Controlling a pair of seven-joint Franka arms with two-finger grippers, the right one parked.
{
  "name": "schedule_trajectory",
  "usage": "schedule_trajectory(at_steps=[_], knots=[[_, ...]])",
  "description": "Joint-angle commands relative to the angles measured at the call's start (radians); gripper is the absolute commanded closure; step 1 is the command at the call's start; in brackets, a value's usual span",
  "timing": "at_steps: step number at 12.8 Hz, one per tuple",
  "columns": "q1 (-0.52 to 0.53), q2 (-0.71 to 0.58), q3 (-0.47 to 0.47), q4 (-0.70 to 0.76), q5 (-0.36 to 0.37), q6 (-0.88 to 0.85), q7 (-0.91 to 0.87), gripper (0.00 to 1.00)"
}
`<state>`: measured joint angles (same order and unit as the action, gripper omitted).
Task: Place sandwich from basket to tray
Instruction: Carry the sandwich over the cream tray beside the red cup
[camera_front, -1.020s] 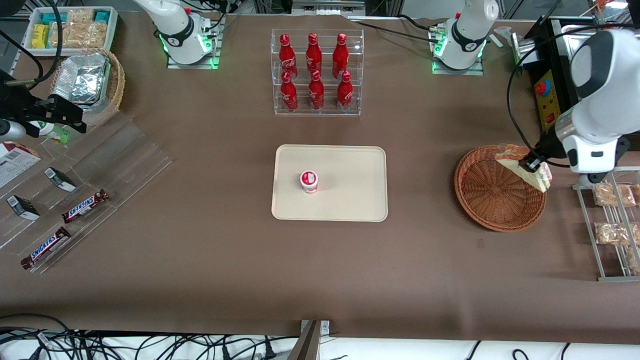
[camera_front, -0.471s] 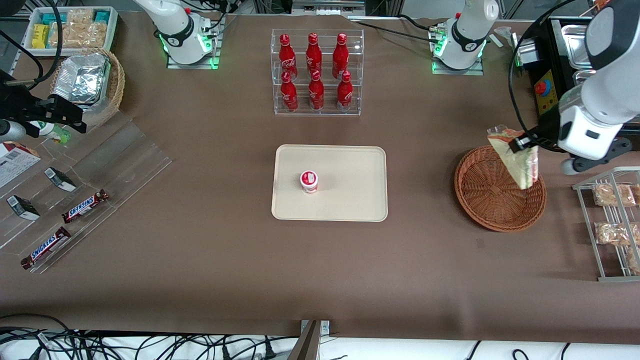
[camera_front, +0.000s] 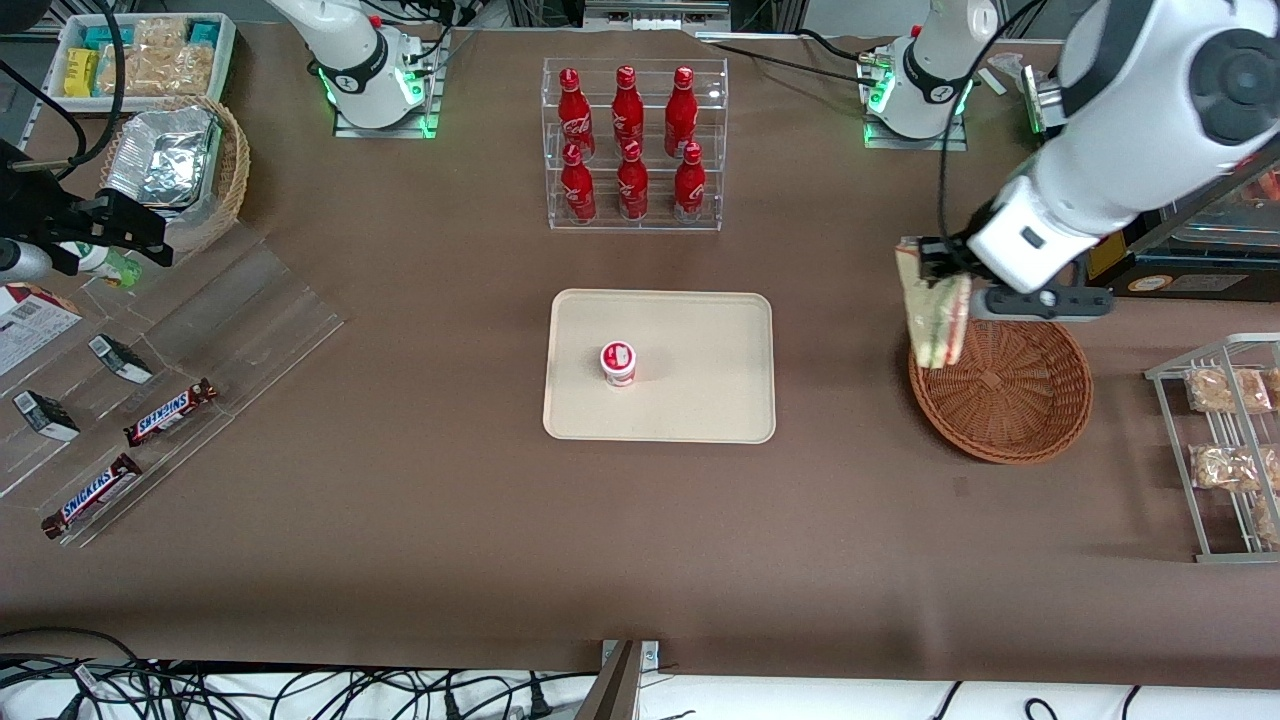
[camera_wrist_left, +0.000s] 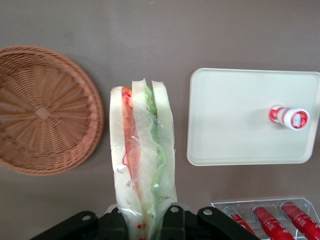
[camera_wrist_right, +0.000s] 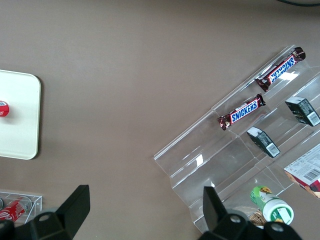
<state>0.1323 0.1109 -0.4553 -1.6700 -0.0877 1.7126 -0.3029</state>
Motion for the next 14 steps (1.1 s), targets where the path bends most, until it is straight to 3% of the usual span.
schedule_trajectory(at_steps=[1,5,8,14], knots=[[0.003,0.029,-0.091,0.016,-0.001,0.012,-0.036,0.94],[-0.035,0.055,-0.146,-0.034,0.005,0.111,-0.085,0.94],[-0.114,0.114,-0.146,-0.096,0.100,0.264,-0.224,0.94],[-0.203,0.327,-0.145,-0.096,0.277,0.402,-0.344,0.93]])
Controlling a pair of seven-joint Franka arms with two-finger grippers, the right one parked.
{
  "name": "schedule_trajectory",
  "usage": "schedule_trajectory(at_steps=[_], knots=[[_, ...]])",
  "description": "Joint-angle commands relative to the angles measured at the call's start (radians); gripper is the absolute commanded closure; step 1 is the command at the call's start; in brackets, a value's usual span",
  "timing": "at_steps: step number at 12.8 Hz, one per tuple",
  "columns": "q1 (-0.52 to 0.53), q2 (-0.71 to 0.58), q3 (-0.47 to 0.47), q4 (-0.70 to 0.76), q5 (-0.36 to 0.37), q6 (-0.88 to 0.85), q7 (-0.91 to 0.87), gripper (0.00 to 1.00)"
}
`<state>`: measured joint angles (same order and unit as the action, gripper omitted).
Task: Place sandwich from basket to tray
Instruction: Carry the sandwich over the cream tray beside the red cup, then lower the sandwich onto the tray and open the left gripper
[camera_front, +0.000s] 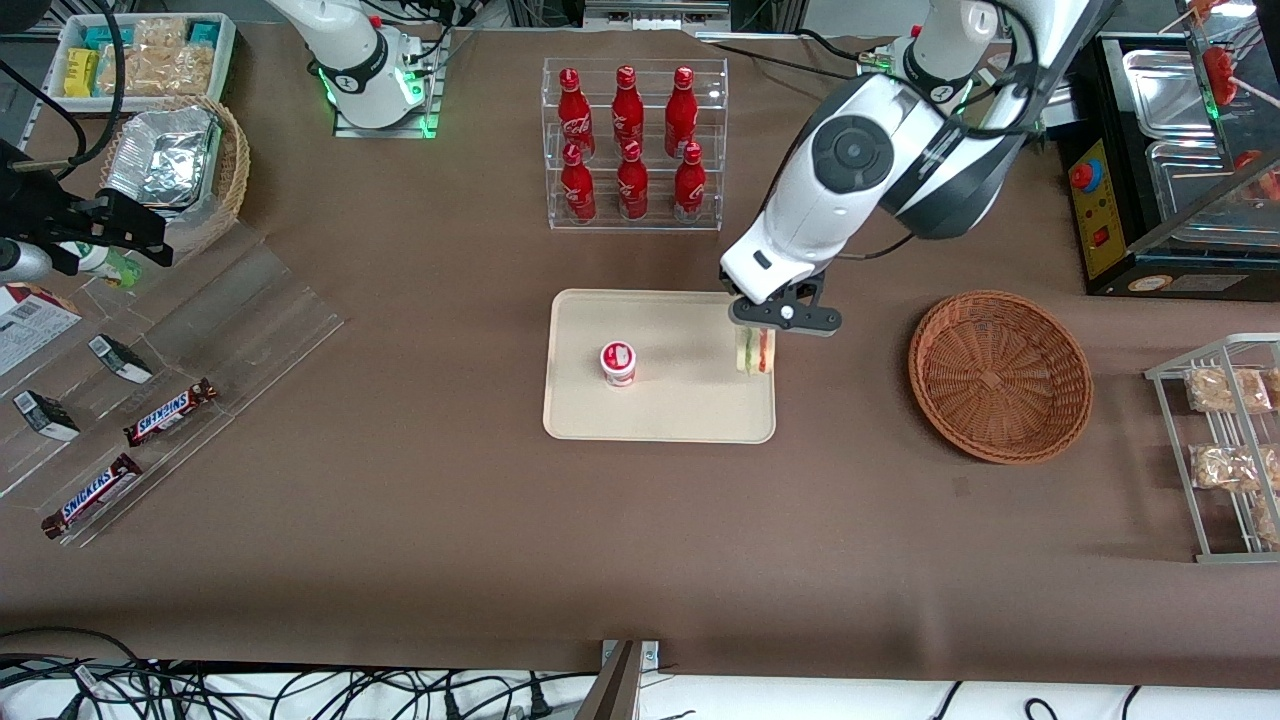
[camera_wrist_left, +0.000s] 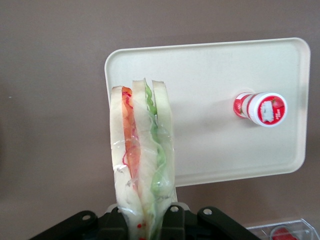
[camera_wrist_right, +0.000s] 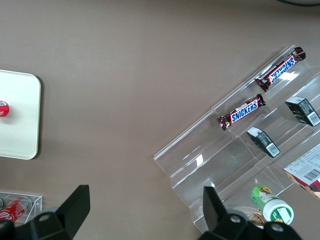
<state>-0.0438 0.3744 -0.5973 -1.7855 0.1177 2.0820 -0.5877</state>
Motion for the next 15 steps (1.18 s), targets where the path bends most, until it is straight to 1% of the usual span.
schedule_trajectory(at_steps=[1,2,4,7,10,12,15], knots=[[-0.045,0.104,-0.003,0.020,0.135,0.061,-0.120,0.92],[-0.062,0.138,-0.003,0.020,0.187,0.084,-0.170,0.92],[-0.070,0.188,-0.003,0.020,0.238,0.124,-0.202,0.92],[-0.084,0.221,0.005,0.025,0.247,0.147,-0.208,0.90],[-0.091,0.261,0.005,0.028,0.319,0.165,-0.260,0.87],[-0.099,0.284,0.005,0.031,0.344,0.168,-0.276,0.87],[-0.100,0.307,0.005,0.031,0.368,0.168,-0.287,0.83]])
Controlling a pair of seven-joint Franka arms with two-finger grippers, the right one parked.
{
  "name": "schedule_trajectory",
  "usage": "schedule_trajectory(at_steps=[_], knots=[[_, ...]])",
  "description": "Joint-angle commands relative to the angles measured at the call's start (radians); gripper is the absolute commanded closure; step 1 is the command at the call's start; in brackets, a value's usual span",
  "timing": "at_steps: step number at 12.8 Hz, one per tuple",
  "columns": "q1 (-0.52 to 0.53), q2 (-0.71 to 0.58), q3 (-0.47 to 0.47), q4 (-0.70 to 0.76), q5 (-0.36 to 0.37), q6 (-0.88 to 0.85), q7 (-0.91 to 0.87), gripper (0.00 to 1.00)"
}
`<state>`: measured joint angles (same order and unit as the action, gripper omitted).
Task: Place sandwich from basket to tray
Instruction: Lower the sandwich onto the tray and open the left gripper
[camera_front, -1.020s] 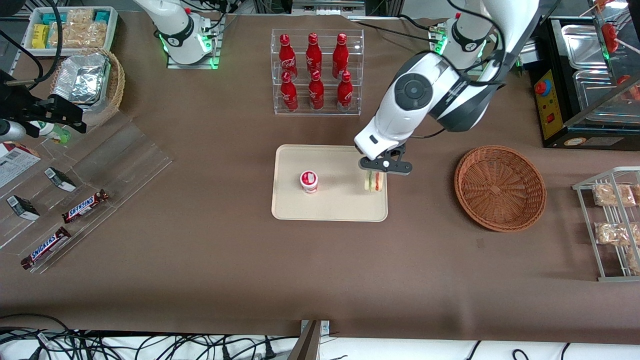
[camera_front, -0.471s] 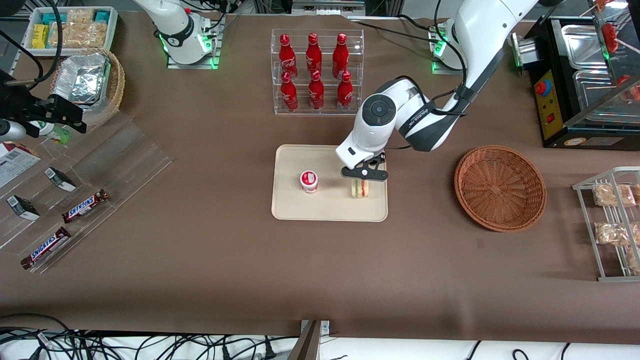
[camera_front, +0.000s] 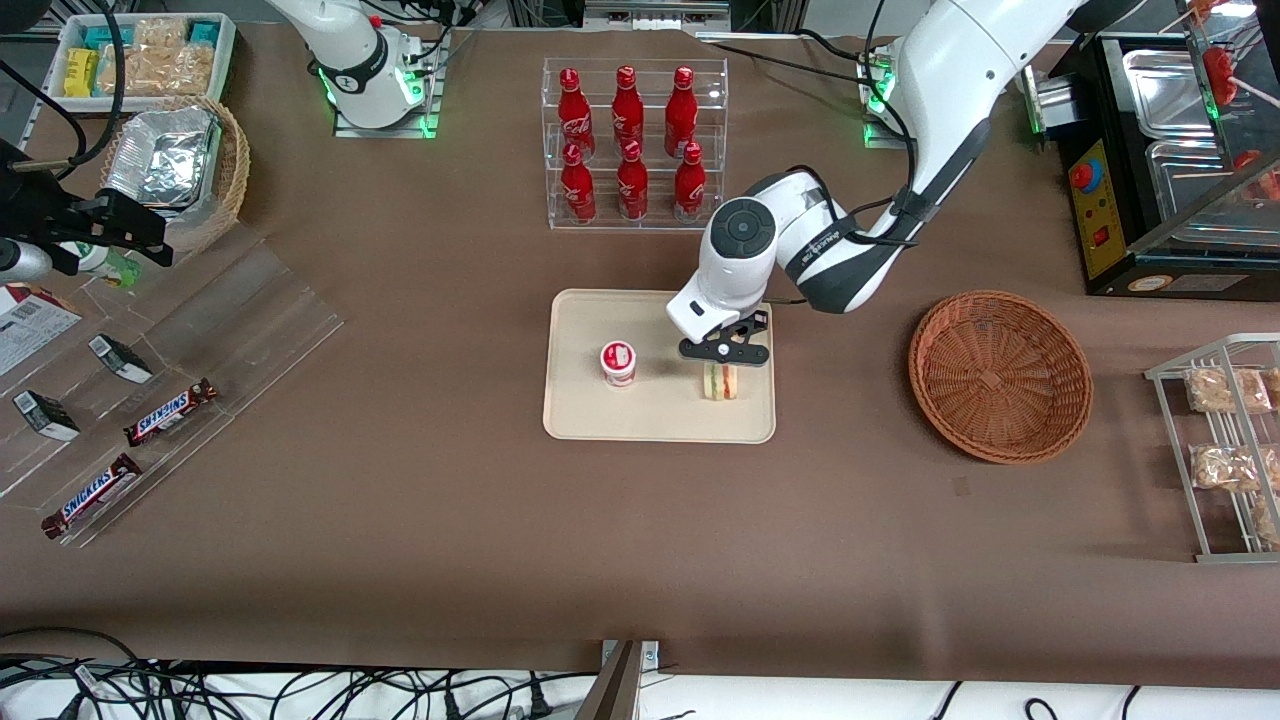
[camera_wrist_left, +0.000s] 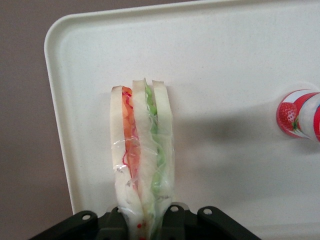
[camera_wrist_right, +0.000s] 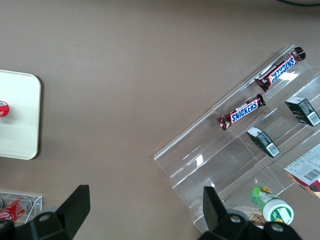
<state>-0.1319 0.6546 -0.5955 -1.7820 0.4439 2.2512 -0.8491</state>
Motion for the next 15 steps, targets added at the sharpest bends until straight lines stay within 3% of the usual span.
schedule_trajectory(at_steps=[1,3,4,6,7,12,15], knots=[[-0.015,0.031,0.003,0.027,0.052,-0.001,-0.028,0.83],[-0.015,0.033,0.003,0.026,0.052,-0.001,-0.028,0.78],[-0.017,0.037,0.003,0.027,0.053,-0.002,-0.028,0.60],[-0.041,0.040,0.016,0.026,0.079,-0.004,-0.028,0.08],[-0.043,0.043,0.016,0.026,0.082,-0.005,-0.030,0.00],[-0.022,0.004,0.011,0.039,0.064,-0.019,-0.045,0.00],[0.014,-0.059,0.000,0.097,0.021,-0.132,-0.084,0.00]])
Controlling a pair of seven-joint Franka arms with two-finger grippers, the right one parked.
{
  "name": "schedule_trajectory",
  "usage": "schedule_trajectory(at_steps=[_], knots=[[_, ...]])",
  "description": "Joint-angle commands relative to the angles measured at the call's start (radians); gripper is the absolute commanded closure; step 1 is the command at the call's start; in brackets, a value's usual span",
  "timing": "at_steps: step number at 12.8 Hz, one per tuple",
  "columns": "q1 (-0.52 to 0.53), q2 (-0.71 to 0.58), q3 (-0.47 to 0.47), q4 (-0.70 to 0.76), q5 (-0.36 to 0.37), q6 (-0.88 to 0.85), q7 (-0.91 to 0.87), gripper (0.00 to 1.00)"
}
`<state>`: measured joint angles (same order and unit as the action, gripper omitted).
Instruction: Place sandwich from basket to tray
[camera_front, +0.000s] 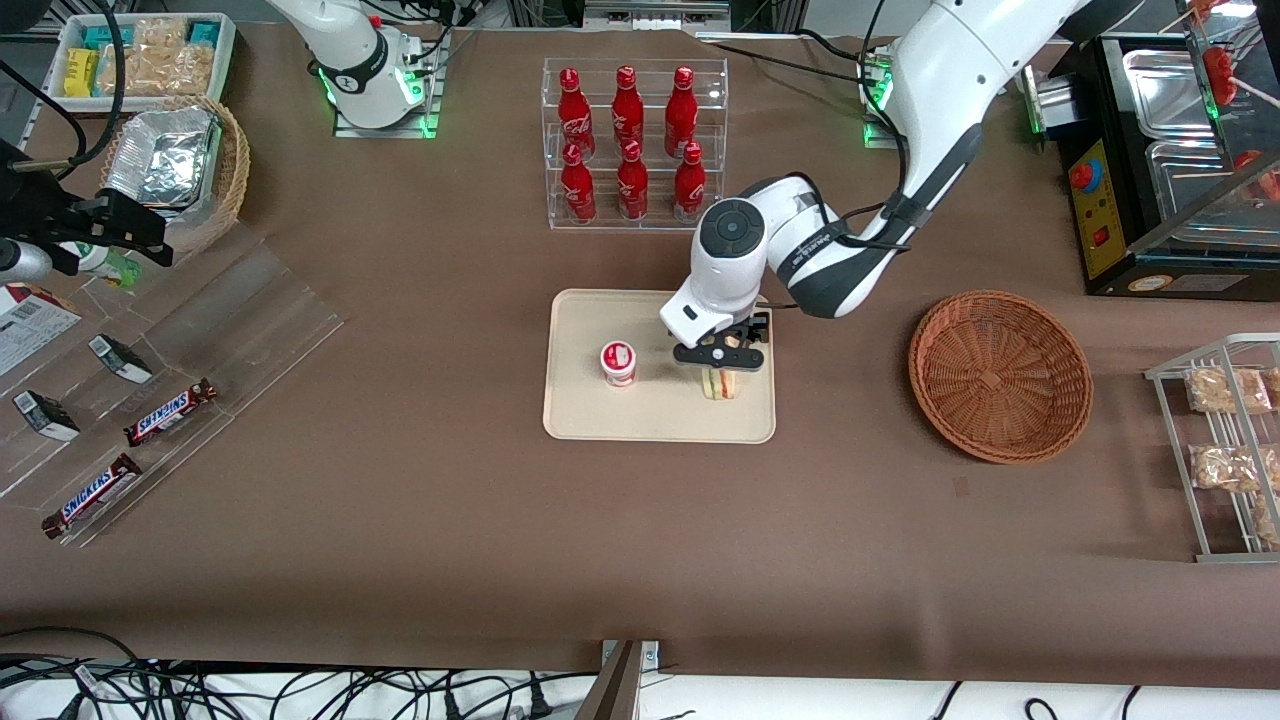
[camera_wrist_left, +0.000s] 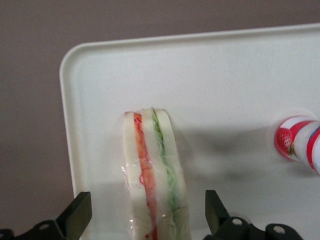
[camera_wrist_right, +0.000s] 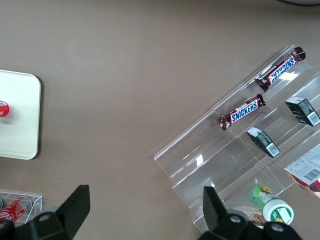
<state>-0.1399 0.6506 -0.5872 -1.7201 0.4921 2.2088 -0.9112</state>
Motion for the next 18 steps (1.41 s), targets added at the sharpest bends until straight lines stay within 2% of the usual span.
schedule_trajectory(at_steps=[1,5,8,13,18], knots=[[0.026,-0.064,-0.006,0.090,-0.055,-0.150,-0.020,0.00],[0.055,-0.086,-0.006,0.247,-0.061,-0.357,-0.031,0.00],[0.140,-0.149,-0.006,0.246,-0.105,-0.395,-0.012,0.00],[0.229,-0.210,-0.009,0.244,-0.112,-0.489,0.060,0.00],[0.286,-0.285,0.023,0.235,-0.203,-0.506,0.207,0.00]])
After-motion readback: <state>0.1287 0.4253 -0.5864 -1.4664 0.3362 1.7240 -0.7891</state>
